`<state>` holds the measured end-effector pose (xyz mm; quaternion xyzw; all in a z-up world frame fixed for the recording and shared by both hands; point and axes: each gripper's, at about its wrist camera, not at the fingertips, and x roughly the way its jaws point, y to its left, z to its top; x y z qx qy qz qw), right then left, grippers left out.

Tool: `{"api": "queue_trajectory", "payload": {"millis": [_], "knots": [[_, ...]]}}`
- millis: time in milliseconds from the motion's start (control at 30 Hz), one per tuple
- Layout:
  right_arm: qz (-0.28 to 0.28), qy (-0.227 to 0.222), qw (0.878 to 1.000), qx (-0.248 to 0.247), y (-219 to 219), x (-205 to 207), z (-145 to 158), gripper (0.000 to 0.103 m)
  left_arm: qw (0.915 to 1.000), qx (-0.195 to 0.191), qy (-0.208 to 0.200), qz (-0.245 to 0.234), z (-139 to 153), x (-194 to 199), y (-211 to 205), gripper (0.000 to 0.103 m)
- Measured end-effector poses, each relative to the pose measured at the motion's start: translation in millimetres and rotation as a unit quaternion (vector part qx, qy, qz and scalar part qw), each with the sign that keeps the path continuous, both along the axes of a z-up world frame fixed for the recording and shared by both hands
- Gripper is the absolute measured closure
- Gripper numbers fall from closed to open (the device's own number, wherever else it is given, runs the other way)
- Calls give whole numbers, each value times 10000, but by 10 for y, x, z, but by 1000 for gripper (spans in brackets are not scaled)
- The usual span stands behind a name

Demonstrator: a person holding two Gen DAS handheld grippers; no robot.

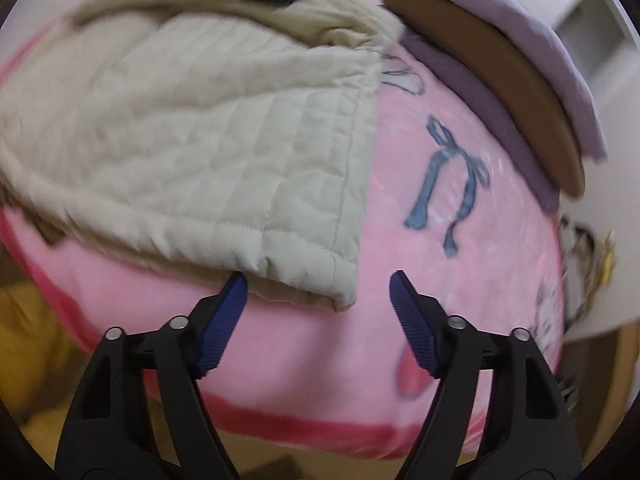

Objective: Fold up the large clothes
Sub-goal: 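Grasp the jacket hem edge with both tools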

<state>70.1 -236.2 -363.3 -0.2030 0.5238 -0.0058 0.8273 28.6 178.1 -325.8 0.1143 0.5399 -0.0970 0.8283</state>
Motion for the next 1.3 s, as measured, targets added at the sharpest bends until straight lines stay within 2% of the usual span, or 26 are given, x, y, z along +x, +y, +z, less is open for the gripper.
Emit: {"api": "queue_trajectory", "payload": {"millis": [67, 133, 167, 233, 300, 400, 500, 533, 567, 600, 633, 667, 700, 733, 867, 967, 1067, 1133, 1167, 1233, 1300], "knots": [[81, -71, 9999, -102, 33, 44, -10, 36, 9998, 164, -47, -121, -67, -34, -68, 28], [58, -230, 9997, -73, 39, 77, 46, 38, 9993, 263, -239, -100, -80, -15, -98, 38], [16, -278, 9996, -33, 35, 98, 71, 42, 9989, 334, -333, -53, -87, 17, -100, 41], [-102, -291, 9994, 173, 8, 145, 102, 52, 9986, 310, -423, 71, -107, 86, -66, 53], [-156, -172, 9997, 101, 6, 192, 41, 61, 9991, 228, -343, 136, -166, 153, -26, 58], [-69, -118, 9995, -290, 60, 214, -83, 60, 9979, 475, -435, -41, -180, 156, -67, 59], [-218, -194, 9993, -254, 32, 227, -70, 60, 9959, 631, -625, -193, -104, 112, -67, 54], [-255, -169, 9992, -238, 26, 230, -78, 60, 9936, 818, -728, -287, -111, 87, -77, 49], [-262, -128, 9991, -320, 36, 229, -105, 60, 9900, 1095, -769, -456, -165, 61, -105, 49], [-248, -125, 9988, -398, 47, 224, -121, 61, 9884, 1229, -716, -526, -214, 65, -116, 52], [-252, -126, 9986, -444, 52, 224, -131, 63, 9891, 1217, -645, -517, -255, 87, -101, 62], [-306, -61, 9985, -454, 45, 239, -144, 73, 9928, 1007, -498, -420, -285, 132, -58, 66], [-383, -1, 9981, -479, 31, 254, -151, 78, 9943, 887, -479, -338, -278, 163, -26, 73], [-519, 4, 9978, -404, -15, 270, -119, 78, 9952, 788, -516, -262, -253, 189, -4, 76], [-810, -115, 9966, -49, -139, 245, 93, 80, 9922, 956, -707, -371, -128, 184, -19, 81], [-889, -216, 9957, 120, -177, 205, 309, 83, 9895, 1070, -866, -449, 121, 146, 31, 83], [-1348, -212, 9882, 699, -379, 125, 480, 85, 9853, 1289, -907, -661, 263, 178, 88, 83], [-1497, -100, 9840, 965, -418, 73, 431, 85, 9814, 1425, -956, -863, 353, 232, 135, 83], [-1497, -20, 9843, 933, -376, 52, 356, 86, 9816, 1427, -920, -876, 353, 234, 150, 83], [-1643, 240, 9812, 981, -360, 45, 129, 87, 9850, 1363, -655, -831, 229, 255, 179, 83], [-1882, 397, 9754, 1073, -401, 59, -72, 87, 9844, 1464, -307, -923, -28, 233, 143, 83]]}}
